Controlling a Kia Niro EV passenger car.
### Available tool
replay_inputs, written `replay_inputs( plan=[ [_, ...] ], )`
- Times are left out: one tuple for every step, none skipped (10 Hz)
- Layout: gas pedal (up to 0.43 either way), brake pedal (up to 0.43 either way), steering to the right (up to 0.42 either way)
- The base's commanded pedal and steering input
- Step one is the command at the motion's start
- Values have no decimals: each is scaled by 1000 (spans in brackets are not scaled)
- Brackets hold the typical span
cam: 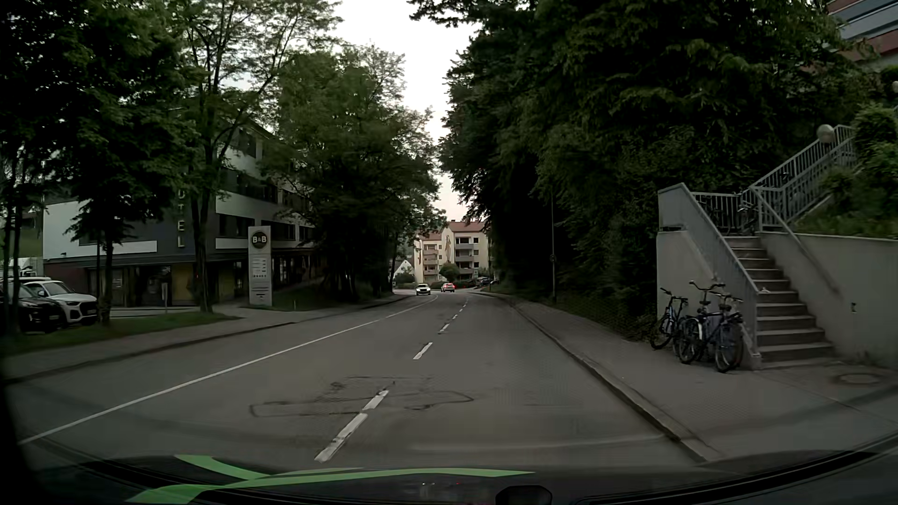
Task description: Follow the waypoints while adhering to traffic rules and regulations
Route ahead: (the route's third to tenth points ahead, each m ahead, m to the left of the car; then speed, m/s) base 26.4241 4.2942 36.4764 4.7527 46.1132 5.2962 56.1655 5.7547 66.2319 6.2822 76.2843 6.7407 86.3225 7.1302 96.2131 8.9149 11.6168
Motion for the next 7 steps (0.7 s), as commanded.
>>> replay_inputs(
  plan=[
    [0, 30, -3],
    [0, 24, -3],
    [0, 24, -3],
    [0, 6, -3],
    [0, 0, -3],
    [0, 0, -3],
    [0, 0, -2]
  ],
)
